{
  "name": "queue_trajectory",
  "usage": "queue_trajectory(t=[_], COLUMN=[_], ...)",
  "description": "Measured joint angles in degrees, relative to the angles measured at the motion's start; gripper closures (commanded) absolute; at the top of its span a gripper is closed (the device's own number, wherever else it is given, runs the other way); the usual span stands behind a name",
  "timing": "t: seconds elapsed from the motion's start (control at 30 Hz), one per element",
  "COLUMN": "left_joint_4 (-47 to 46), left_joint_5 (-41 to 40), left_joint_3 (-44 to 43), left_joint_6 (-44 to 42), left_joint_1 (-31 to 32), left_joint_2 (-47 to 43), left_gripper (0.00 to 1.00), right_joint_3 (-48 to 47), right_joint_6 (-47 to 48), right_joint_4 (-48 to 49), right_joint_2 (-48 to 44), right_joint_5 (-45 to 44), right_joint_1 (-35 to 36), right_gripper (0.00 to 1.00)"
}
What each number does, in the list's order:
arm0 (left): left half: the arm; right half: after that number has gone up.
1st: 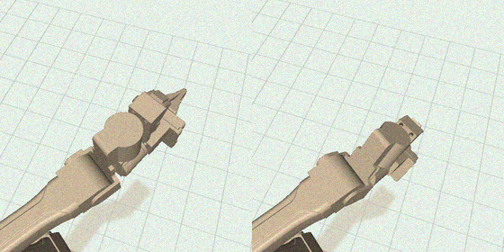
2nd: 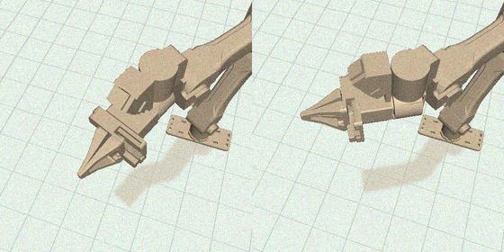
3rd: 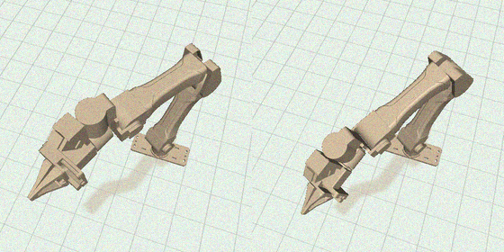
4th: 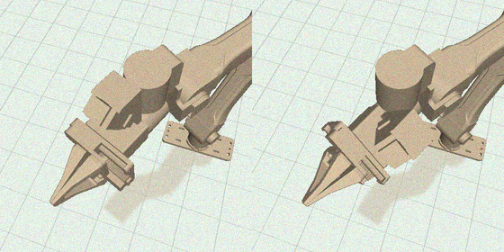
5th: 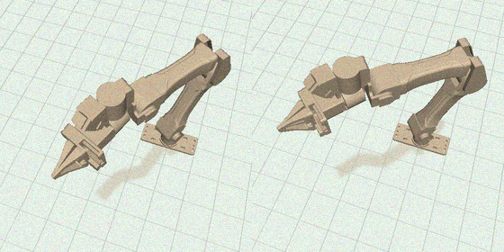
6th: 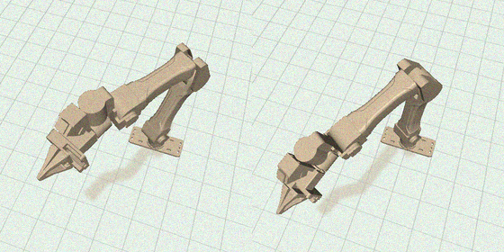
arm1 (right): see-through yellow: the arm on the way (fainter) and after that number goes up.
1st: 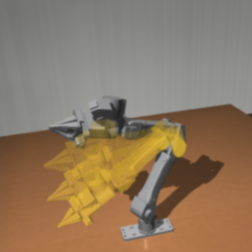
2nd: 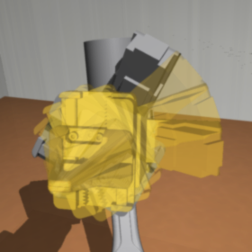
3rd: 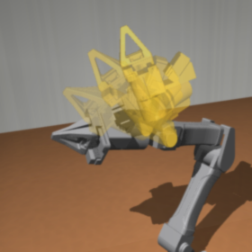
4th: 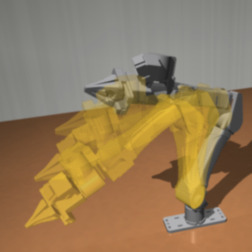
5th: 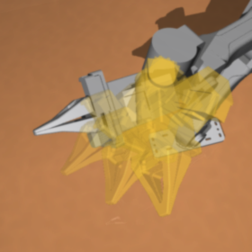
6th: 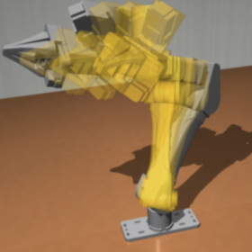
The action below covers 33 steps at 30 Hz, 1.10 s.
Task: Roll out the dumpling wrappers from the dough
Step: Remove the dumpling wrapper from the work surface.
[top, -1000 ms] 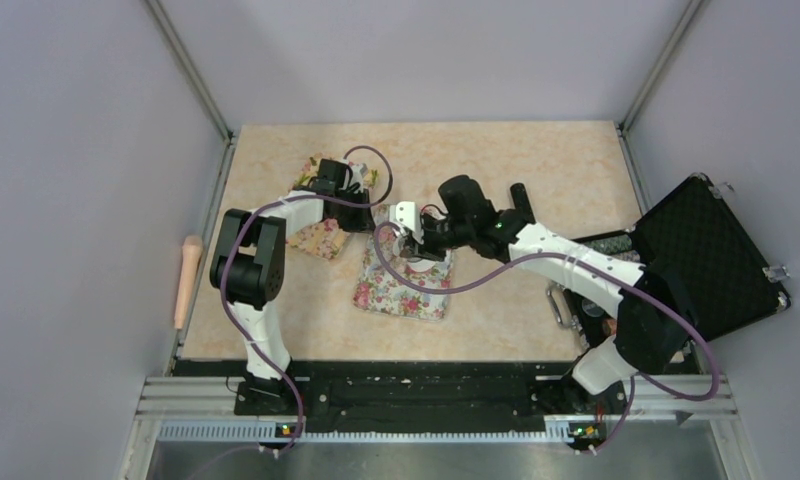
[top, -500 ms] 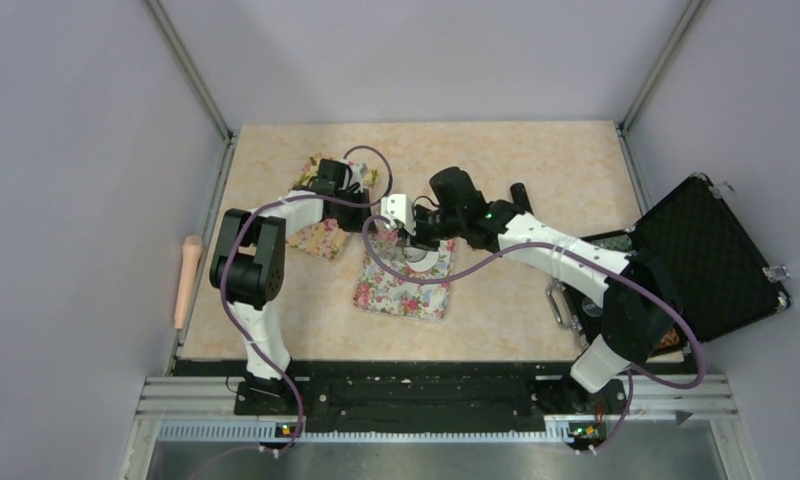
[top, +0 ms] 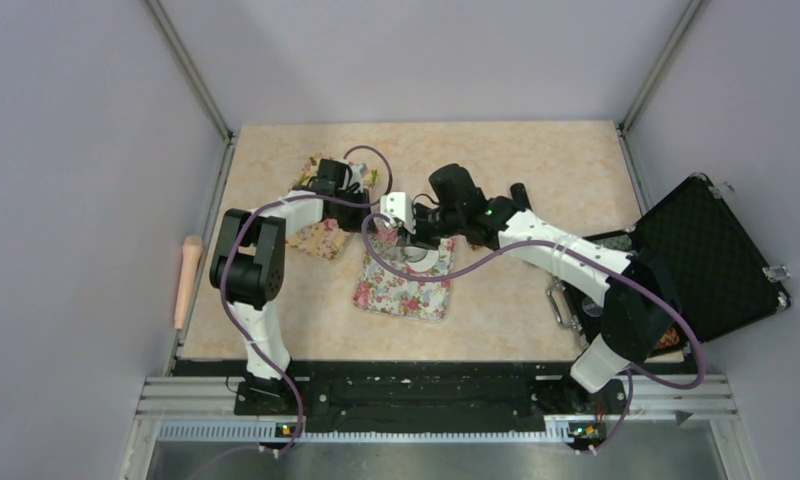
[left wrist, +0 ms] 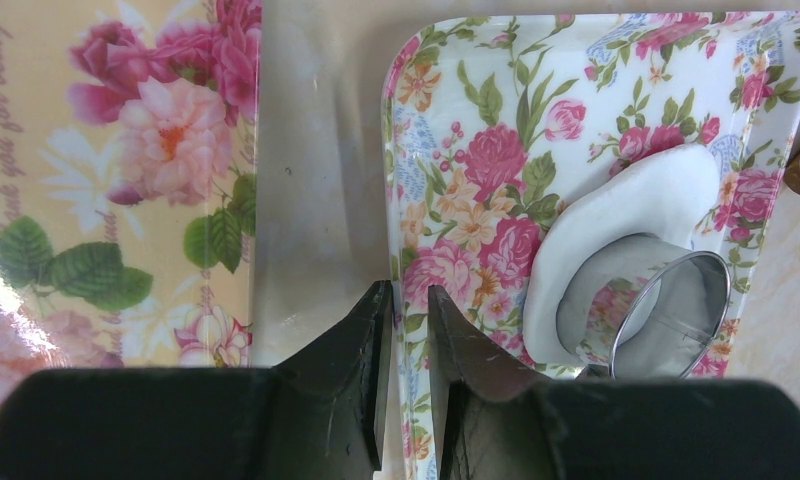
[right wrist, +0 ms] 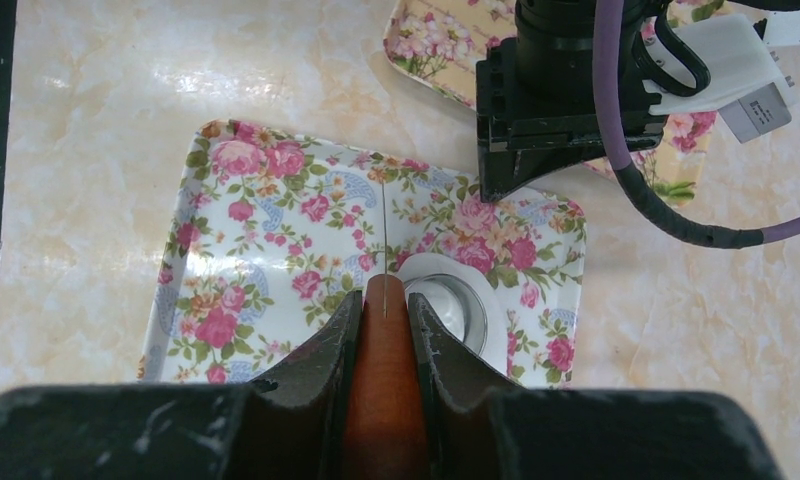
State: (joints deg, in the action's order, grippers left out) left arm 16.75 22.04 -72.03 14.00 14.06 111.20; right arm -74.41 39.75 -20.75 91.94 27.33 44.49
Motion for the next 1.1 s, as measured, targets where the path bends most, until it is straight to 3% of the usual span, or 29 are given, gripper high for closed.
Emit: queue_trajectory(t=[0.67, 1.1], left_joint_4=[0.0, 0.1], left_joint_5=[0.4, 0.8], left_joint_3=[0.0, -0.1], left_joint_6=[0.0, 0.0], left_joint_1=[0.0, 0.0], left_joint_2=[0.0, 0.0], left_gripper=[0.76, 0.76], right_joint_3=[-1.9, 4.5], right_joint_6=[1.7, 4.2], right_joint_4=[-1.6, 3.8], right_joint_2=[0.6, -1.2], right_joint_5=[-0.3, 0.4], right_joint_1=[0.0, 0.1], right_gripper=[1.0, 1.0])
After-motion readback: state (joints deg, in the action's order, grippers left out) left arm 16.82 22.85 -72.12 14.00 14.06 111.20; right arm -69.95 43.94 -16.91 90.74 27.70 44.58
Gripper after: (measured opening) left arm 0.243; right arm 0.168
